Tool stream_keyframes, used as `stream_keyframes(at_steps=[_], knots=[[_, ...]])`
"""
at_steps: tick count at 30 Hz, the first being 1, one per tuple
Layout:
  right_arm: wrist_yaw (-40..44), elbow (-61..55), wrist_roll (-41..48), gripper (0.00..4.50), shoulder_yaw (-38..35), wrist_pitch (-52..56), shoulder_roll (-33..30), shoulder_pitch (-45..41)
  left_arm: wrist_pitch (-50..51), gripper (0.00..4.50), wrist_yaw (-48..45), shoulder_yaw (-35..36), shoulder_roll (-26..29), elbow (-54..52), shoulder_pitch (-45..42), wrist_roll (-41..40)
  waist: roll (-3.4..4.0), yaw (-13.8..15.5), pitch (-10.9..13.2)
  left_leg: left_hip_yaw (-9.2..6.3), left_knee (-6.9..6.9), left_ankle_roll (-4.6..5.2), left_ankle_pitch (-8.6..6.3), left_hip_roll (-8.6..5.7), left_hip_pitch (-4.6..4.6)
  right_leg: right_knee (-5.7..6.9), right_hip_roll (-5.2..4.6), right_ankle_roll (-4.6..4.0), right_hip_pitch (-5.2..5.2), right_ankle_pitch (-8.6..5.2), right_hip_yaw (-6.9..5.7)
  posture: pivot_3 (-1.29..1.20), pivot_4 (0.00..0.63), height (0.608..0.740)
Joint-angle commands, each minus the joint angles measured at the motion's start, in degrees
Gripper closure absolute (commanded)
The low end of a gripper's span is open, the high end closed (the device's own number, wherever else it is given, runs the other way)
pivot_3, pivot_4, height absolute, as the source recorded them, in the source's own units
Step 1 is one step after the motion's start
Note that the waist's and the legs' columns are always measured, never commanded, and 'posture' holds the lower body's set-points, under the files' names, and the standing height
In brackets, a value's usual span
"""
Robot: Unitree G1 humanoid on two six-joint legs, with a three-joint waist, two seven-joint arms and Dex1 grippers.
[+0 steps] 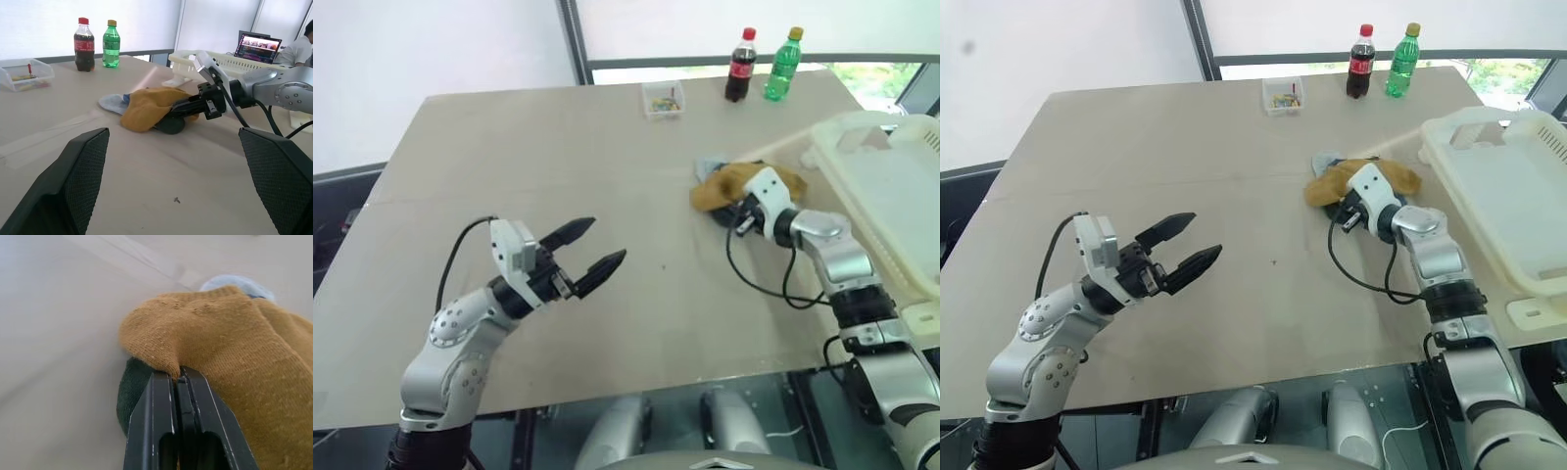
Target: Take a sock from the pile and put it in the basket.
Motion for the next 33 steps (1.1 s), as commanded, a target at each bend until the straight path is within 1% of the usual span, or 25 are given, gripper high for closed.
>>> stream_keyframes(at_steps=[1,7,10,14,17,19,23,27,33], knots=[[3.01,-8.12,2.26,4.46,1.28,3.6,-0.12,2.13,-0.9,0.0,0.02,0.55,0.18,-0.72,-0.36,-0.24,0.0,0.02,0.0,0.0,0.0,0.0,0.0,0.0,-0.01,0.0,0.0,0.0,0.0,0.0,0.0,0.0,0.15,0.729],[3.83,-15.96,4.0,4.46,2.72,7.7,0.47,4.91,-0.75,0.0,0.07,0.65,0.19,-0.43,-0.51,-0.38,0.0,0.11,0.0,-0.03,0.0,-0.01,0.0,0.0,-0.01,0.0,-0.01,0.0,0.0,0.0,-0.03,0.0,0.15,0.729],[4.06,-19.1,4.05,4.46,3.78,8.0,0.4,6.0,-0.67,0.0,0.1,0.63,0.21,-0.41,-0.53,-0.4,0.0,0.1,0.0,-0.02,0.0,-0.01,-0.01,0.0,-0.01,0.0,-0.02,0.0,0.0,0.0,-0.02,0.0,0.15,0.729],[3.22,-20.45,2.01,4.46,6.09,7.04,-0.19,7.87,-0.66,0.0,0.18,0.43,0.07,-0.44,-0.6,-0.43,0.0,0.14,0.0,-0.03,0.0,-0.01,-0.01,0.0,0.0,0.0,-0.01,0.0,0.01,0.0,-0.04,0.0,0.15,0.729],[3.99,-23.05,3.37,4.46,6.48,8.96,-0.22,9.25,-0.63,0.0,0.23,0.43,0.06,-0.48,-0.54,-0.46,0.0,0.19,0.0,-0.03,0.0,-0.01,-0.01,0.0,-0.01,0.0,-0.02,0.0,0.01,0.0,-0.04,0.0,0.15,0.729],[3.96,-26.12,4.24,4.46,7.39,10.95,0.38,10.69,-0.68,0.0,0.2,0.63,0.1,-0.37,-0.32,-0.49,0.0,0.17,0.0,-0.03,0.0,-0.01,-0.01,0.0,-0.02,0.0,-0.02,0.0,0.0,0.0,-0.04,0.0,0.15,0.729],[3.0,-28.29,3.54,4.46,10.43,11.91,2.09,12.13,-0.71,0.0,-0.1,1.31,0.38,0.12,0.13,-0.69,0.0,0.03,0.0,-0.04,0.0,-0.02,-0.01,0.01,0.01,0.01,0.0,0.0,0.0,0.0,-0.03,0.0,0.15,0.729],[5.42,-29.82,4.14,4.46,14.68,10.05,3.75,12.03,-0.05,0.0,-1.85,3.64,2.45,0.26,2.76,-1.57,0.0,-0.03,0.0,-0.05,0.0,-0.03,-0.02,0.02,0.01,0.01,0.0,0.0,0.0,0.0,-0.04,0.0,0.15,0.729],[9.72,-28.94,4.37,4.46,17.33,9.29,2.04,10.42,1.45,0.0,-4.53,5.47,5.76,1.88,5.75,-2.4,0.0,0.36,0.0,-0.09,0.02,-0.02,-0.03,0.01,0.01,-0.02,-0.01,0.01,0.02,0.0,-0.11,0.0,0.15,0.729]])
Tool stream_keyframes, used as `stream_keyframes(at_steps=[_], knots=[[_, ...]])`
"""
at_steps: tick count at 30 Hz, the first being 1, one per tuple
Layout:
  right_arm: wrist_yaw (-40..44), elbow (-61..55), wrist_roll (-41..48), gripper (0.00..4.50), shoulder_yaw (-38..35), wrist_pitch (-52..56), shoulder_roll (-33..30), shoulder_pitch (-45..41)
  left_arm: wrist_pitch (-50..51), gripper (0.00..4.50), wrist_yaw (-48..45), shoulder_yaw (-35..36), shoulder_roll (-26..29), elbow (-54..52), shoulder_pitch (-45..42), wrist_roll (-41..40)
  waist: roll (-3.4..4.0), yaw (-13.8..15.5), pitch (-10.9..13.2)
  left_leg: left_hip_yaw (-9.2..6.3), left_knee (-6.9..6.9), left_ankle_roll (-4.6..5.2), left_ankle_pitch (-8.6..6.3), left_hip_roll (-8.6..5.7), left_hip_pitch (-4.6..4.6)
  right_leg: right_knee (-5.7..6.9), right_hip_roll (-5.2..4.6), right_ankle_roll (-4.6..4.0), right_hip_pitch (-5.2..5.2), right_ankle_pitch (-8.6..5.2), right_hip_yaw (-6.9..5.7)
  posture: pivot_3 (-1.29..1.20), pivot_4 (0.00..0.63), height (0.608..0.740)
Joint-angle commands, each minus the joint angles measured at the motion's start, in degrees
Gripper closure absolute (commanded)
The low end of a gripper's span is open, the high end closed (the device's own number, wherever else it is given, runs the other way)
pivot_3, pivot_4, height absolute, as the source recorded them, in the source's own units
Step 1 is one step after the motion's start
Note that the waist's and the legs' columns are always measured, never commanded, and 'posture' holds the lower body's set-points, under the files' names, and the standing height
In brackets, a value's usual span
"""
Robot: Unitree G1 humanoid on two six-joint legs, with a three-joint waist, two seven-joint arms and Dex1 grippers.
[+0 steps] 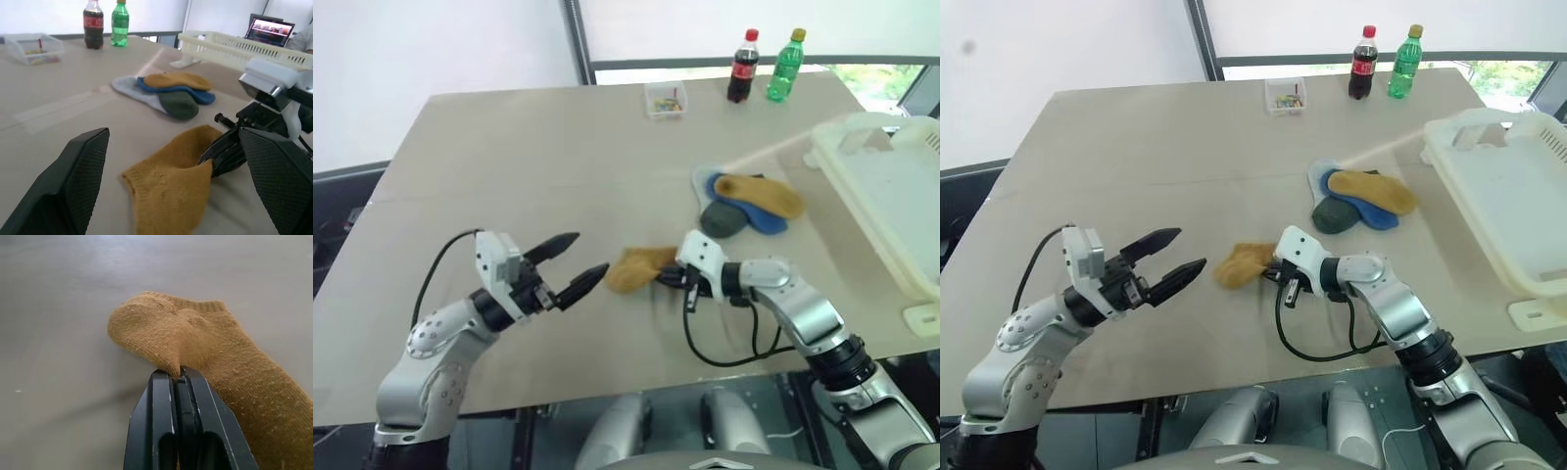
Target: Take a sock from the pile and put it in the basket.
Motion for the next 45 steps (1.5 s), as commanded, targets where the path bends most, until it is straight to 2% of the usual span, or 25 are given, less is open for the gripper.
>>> stream_keyframes(at_steps=[1,6,9,10,11,15,19,23,33,38,41,45], knots=[[2.1,-2.39,0.66,4.46,0.77,0.13,-1.1,-0.56,0.23,0.0,-1.46,1.38,1.62,-0.17,1.11,-0.47,0.0,0.07,0.0,-0.04,0.0,0.0,0.0,0.0,0.0,-0.01,0.0,0.0,0.02,0.0,-0.04,0.0,0.15,0.729],[3.6,-4.47,1.12,4.46,1.32,1.52,-3.06,0.51,0.22,0.0,-1.8,1.2,2.11,-0.48,3.03,0.05,0.0,-0.03,0.0,-0.06,-0.02,-0.01,-0.01,0.0,-0.02,-0.01,-0.01,-0.01,0.02,0.0,-0.04,0.0,0.15,0.729],[2.11,-4.53,1.28,4.46,0.94,2.26,-2.08,0.82,-0.07,0.0,-2.17,1.01,2.47,-0.39,4.23,0.68,0.0,-0.18,0.0,-0.04,-0.02,-0.01,-0.01,0.0,-0.01,-0.01,-0.01,0.0,0.02,0.0,-0.01,0.0,0.15,0.729],[2.18,-4.84,1.42,3.7,1.14,2.27,-1.84,0.98,0.02,0.0,-2.38,1.04,2.67,-0.24,4.5,0.63,0.0,-0.18,0.0,-0.05,-0.04,-0.01,-0.02,0.01,0.0,0.0,0.0,-0.01,0.02,0.0,-0.02,0.0,0.15,0.729],[1.65,-5.18,1.02,3.57,1.25,1.63,-1.61,1.32,0.02,0.0,-2.62,1.19,2.89,-0.05,4.85,0.65,0.0,-0.1,0.0,-0.05,-0.04,-0.01,-0.02,0.01,0.0,0.0,0.0,-0.01,0.02,0.0,-0.02,0.0,0.15,0.729],[1.26,-7.38,0.92,1.78,0.17,-0.95,-2.48,3.16,-0.04,0.0,-3.81,2.0,3.42,1.21,5.37,-0.07,0.0,-0.06,0.0,-0.05,-0.05,0.0,-0.02,0.01,-0.01,-0.03,-0.01,-0.01,0.02,0.0,-0.02,0.0,0.15,0.729],[4.8,-11.59,4.79,1.78,-3.63,-3.83,-6.31,5.97,4.65,0.0,-3.3,2.43,3.72,1.78,5.75,-3.82,-0.01,0.11,0.01,-0.08,-0.05,0.04,-0.05,0.01,-0.02,-0.09,-0.02,0.0,0.03,0.0,-0.07,0.0,0.15,0.729],[6.21,-14.55,7.62,1.78,-8.51,-9.89,-9.01,10.47,9.18,0.0,0.61,1.99,4.08,1.06,6.62,-3.41,-0.02,0.11,0.02,-0.09,-0.06,0.22,-0.16,0.01,-0.01,-0.09,-0.02,0.01,0.05,-0.01,-0.06,0.0,0.15,0.729],[1.85,-17.35,7.27,1.78,-14.27,-12.48,-12.0,16.26,15.86,0.0,1.94,-3.13,1.79,5.48,2.87,-3.81,-0.03,0.28,0.02,-0.07,-0.06,0.23,-0.16,0.01,0.01,-0.05,-0.02,0.01,0.06,-0.01,-0.05,0.0,0.15,0.729],[2.97,-19.58,6.36,1.78,-16.45,-19.28,-14.59,21.19,19.14,0.0,3.33,-5.37,-0.47,7.76,0.07,-4.1,-0.03,1.06,0.02,-0.09,-0.05,0.22,-0.16,0.01,0.0,-0.06,-0.02,0.01,0.07,-0.01,-0.07,0.0,0.15,0.729],[2.75,-20.6,7.11,1.78,-17.95,-20.75,-15.75,23.49,23.27,0.0,6.25,-6.01,-1.47,8.38,-1.95,-4.35,-0.01,1.4,0.0,-0.07,-0.04,0.14,-0.12,0.01,0.02,-0.06,-0.04,0.01,0.11,-0.01,-0.06,0.0,0.15,0.729],[1.78,-21.36,7.38,1.78,-19.83,-21.13,-16.68,25.55,24.16,0.0,5.73,-7.63,-1.14,7.28,-3.2,-3.42,0.0,1.42,-0.01,-0.1,0.0,0.23,-0.17,0.01,0.12,-0.05,-0.04,0.03,0.26,-0.01,-0.08,0.0,0.15,0.729]])
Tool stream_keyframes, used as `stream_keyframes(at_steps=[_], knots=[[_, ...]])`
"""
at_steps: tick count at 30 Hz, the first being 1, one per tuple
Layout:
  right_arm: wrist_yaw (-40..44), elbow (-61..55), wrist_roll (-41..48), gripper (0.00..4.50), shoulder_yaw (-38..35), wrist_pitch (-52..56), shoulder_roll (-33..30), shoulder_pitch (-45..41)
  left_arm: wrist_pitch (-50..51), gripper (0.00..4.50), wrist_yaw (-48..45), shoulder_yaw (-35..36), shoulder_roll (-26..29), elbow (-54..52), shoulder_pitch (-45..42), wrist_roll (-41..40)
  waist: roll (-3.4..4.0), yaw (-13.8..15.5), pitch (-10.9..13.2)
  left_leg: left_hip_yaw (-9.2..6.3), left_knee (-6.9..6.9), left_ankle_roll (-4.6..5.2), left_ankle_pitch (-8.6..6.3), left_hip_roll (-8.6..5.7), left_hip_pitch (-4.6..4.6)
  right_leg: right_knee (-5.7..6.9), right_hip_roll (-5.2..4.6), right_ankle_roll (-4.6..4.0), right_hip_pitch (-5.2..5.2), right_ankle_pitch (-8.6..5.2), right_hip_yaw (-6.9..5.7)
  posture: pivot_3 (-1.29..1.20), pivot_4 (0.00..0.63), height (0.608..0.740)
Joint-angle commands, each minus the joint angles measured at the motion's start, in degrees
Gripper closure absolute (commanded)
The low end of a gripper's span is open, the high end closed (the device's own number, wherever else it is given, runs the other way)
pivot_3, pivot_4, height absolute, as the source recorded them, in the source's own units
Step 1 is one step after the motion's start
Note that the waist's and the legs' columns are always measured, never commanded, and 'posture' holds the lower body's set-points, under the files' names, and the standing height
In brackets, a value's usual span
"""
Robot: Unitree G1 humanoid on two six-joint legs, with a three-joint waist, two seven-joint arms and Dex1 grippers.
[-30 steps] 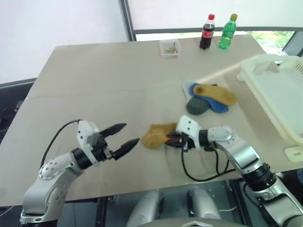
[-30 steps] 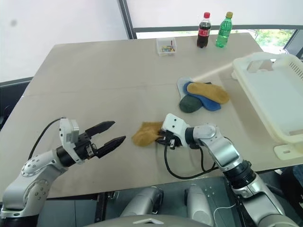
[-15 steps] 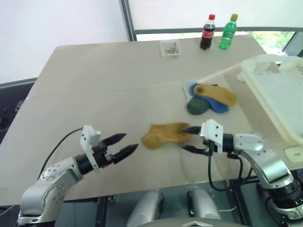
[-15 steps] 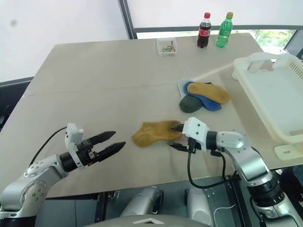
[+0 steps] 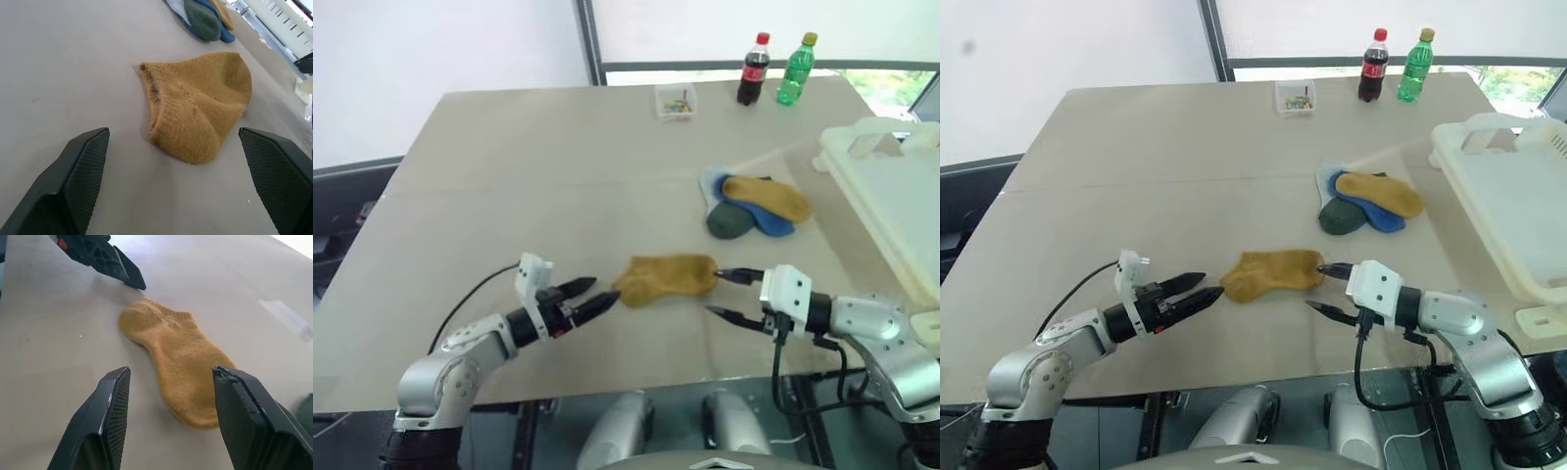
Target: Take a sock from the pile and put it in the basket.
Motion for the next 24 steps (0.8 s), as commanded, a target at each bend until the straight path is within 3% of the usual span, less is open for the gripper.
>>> stream_keyframes(at_steps=[1,3,4,5,8,12,13,20,24], knots=[[-0.93,-2.73,0.79,1.78,-2.39,-1.52,-0.53,0.75,2.81,0.0,0.18,-1.94,0.04,0.04,-0.22,-0.29,0.01,-0.02,0.0,0.01,0.0,0.0,0.0,0.0,0.02,0.0,0.0,0.0,0.01,0.0,0.0,0.0,0.15,0.729],[-1.68,-2.92,0.18,1.72,-2.35,-1.55,-0.47,1.24,5.21,0.52,-0.43,-2.47,0.53,0.15,-1.02,-1.32,0.01,-0.02,-0.01,-0.01,0.01,0.0,0.0,0.0,0.02,0.01,0.0,0.0,0.01,0.0,-0.01,0.0,0.15,0.729],[-2.04,-3.01,0.03,1.72,-2.32,-1.53,-0.35,1.39,6.34,0.57,-0.67,-2.78,0.74,0.15,-1.45,-1.71,0.01,-0.01,-0.01,-0.02,0.01,0.0,0.0,0.0,0.01,0.0,0.0,0.0,0.01,0.0,-0.02,0.0,0.15,0.729],[-2.26,-3.09,-0.06,1.72,-2.24,-1.52,-0.28,1.44,7.37,1.19,-0.84,-3.06,0.96,0.11,-1.87,-1.99,0.01,0.01,0.0,-0.02,0.0,0.0,0.0,0.0,0.01,0.0,0.0,0.0,0.01,0.0,-0.02,0.0,0.15,0.729],[-2.91,-3.22,-0.4,1.72,-1.97,-1.47,-0.24,1.44,8.59,2.15,-1.7,-4.02,1.65,0.29,-3.19,-1.64,0.0,-0.03,0.0,-0.02,0.01,-0.03,0.02,-0.01,-0.01,-0.02,0.0,0.0,0.0,0.0,-0.02,0.0,0.15,0.729],[-3.56,-3.24,-0.92,1.72,-2.01,-1.37,-0.33,1.57,8.49,4.21,-2.41,-4.86,1.58,0.45,-4.54,-1.22,-0.02,-0.07,0.02,-0.05,0.01,-0.12,0.07,0.0,-0.02,-0.02,0.01,0.0,-0.01,0.0,-0.03,0.0,0.15,0.729],[-3.72,-3.23,-0.97,1.72,-2.04,-1.3,-0.31,1.6,8.82,4.45,-2.24,-4.74,1.24,0.54,-4.86,-1.71,-0.02,-0.08,0.02,-0.04,0.0,-0.12,0.07,0.0,-0.02,-0.02,0.01,0.0,-0.01,0.0,-0.03,0.0,0.15,0.729],[-3.91,-3.59,-0.75,1.72,-2.62,-2.2,-0.35,2.37,11.7,4.45,-1.69,-1.67,-1.64,1.3,-6.6,-7.08,-0.04,-0.05,0.03,-0.05,0.01,-0.11,0.07,0.0,-0.04,-0.02,0.0,0.0,-0.01,0.0,-0.04,0.0,0.15,0.729],[-3.54,-3.82,-0.14,1.72,-3.02,-3.04,-0.45,2.69,11.02,4.45,-0.96,-2.19,-1.15,-0.19,-6.05,-5.65,-0.04,-0.13,0.03,-0.06,0.01,-0.21,0.12,0.0,-0.04,-0.02,0.01,0.0,-0.02,0.0,-0.04,0.0,0.15,0.729]])
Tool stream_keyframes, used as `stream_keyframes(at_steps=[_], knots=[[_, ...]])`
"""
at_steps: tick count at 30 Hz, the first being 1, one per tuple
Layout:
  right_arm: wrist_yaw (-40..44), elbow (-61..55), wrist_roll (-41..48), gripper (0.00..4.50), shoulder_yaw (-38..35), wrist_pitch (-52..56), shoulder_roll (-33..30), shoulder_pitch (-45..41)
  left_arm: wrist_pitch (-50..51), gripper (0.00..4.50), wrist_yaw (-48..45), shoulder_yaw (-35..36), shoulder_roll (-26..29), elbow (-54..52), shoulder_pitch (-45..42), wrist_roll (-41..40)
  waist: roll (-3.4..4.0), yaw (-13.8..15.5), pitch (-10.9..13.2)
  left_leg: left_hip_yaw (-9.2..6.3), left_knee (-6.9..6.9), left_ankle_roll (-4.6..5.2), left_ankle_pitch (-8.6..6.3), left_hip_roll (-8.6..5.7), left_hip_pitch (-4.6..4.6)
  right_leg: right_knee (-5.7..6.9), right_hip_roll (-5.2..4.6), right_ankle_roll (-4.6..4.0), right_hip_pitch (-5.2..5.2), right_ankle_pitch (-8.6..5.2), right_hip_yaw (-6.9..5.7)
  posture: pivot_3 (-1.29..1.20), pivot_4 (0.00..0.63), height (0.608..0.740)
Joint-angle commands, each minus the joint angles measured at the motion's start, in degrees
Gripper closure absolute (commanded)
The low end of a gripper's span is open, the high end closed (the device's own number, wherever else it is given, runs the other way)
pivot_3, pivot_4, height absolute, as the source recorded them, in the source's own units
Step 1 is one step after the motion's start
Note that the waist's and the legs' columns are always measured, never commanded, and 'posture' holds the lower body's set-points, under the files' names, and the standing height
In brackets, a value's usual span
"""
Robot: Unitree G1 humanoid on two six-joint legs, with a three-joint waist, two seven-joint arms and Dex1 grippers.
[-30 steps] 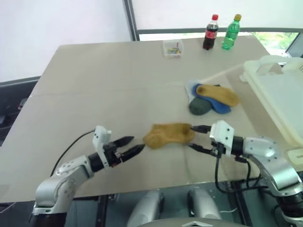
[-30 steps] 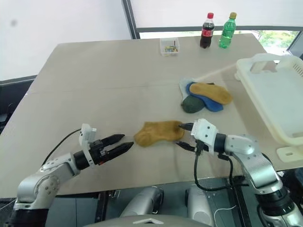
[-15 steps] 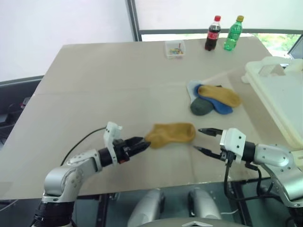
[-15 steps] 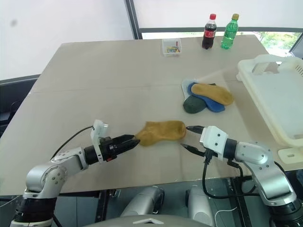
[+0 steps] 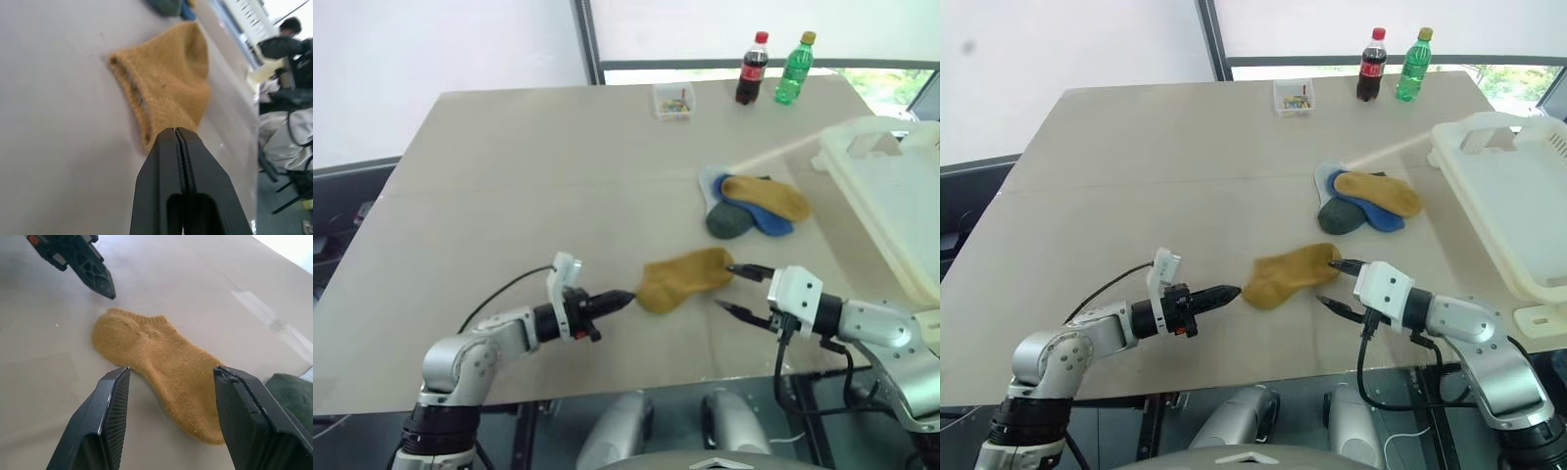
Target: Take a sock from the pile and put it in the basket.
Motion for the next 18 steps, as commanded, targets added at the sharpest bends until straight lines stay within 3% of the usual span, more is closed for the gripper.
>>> stream_keyframes(at_steps=[1,4,9,13,18], knots=[[0.32,-2.49,1.92,1.72,-1.57,-0.81,-0.35,0.23,-1.0,4.45,0.63,0.62,0.79,-1.82,0.45,0.73,0.0,0.01,0.0,0.0,0.0,0.0,0.0,0.0,0.0,0.0,0.0,0.0,0.0,0.0,0.0,0.0,0.15,0.729],[0.8,-2.54,2.07,1.72,-1.67,-0.93,-0.91,0.41,-2.78,4.45,-1.65,-0.2,3.15,-2.41,1.79,2.62,0.0,-0.01,0.0,0.0,0.0,0.0,0.0,0.0,0.0,0.0,0.0,0.0,0.01,0.0,0.0,0.0,0.15,0.729],[1.3,-2.71,1.5,1.72,-3.08,-4.58,-2.35,2.19,-3.57,2.37,-0.44,-1.04,3.99,-4.25,1.98,4.44,-0.01,0.19,0.01,-0.02,0.0,0.04,-0.02,0.0,-0.03,-0.03,-0.02,0.0,0.01,0.0,-0.02,0.0,0.15,0.729],[3.11,-2.51,3.27,1.72,-5.34,-7.2,-3.73,4.93,-4.11,2.37,-0.7,-3.07,4.36,-5.94,1.2,5.93,-0.01,0.17,0.01,-0.04,0.0,0.03,-0.02,0.0,-0.04,-0.05,-0.02,0.0,0.01,0.0,-0.05,0.0,0.15,0.729],[5.22,-1.78,12.91,1.72,-9.16,-2.07,-4.34,4.85,-4.47,2.37,-0.93,-5.01,4.39,-6.1,0.2,6.91,-0.01,-0.04,0.02,-0.01,0.0,0.12,-0.07,0.02,-0.02,-0.03,-0.01,0.0,0.02,0.0,-0.01,0.0,0.15,0.729]])
